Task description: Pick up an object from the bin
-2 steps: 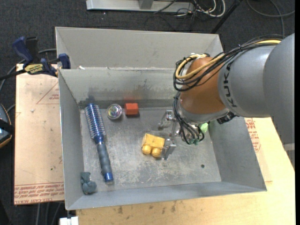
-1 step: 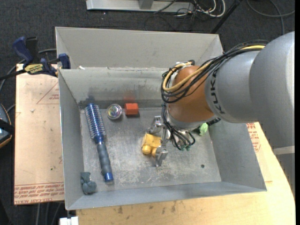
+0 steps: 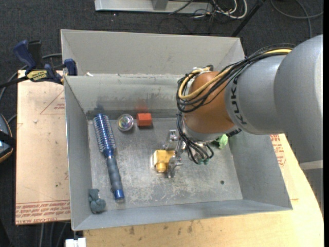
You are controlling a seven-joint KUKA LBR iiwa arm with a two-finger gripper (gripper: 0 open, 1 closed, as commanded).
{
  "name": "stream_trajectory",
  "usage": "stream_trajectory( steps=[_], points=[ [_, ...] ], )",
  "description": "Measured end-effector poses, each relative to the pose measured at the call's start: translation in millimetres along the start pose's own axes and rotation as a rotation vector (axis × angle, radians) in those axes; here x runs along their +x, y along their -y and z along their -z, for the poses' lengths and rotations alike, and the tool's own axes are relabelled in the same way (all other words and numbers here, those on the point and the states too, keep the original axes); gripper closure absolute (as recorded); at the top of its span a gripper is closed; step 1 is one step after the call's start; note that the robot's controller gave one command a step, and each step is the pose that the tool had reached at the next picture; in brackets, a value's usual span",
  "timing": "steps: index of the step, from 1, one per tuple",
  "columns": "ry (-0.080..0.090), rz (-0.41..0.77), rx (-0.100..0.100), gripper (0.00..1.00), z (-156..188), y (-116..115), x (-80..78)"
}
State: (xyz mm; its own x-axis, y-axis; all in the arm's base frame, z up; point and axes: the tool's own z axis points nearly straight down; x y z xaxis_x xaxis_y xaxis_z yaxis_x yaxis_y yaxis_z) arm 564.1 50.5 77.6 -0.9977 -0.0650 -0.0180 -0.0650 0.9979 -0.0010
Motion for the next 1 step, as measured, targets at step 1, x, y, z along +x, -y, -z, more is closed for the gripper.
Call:
stream_trajectory(
  steps=[1],
  points=[
    [-0.006,0.020,-0.002,1.00,148.7,-12.1,-5.6]
  ],
)
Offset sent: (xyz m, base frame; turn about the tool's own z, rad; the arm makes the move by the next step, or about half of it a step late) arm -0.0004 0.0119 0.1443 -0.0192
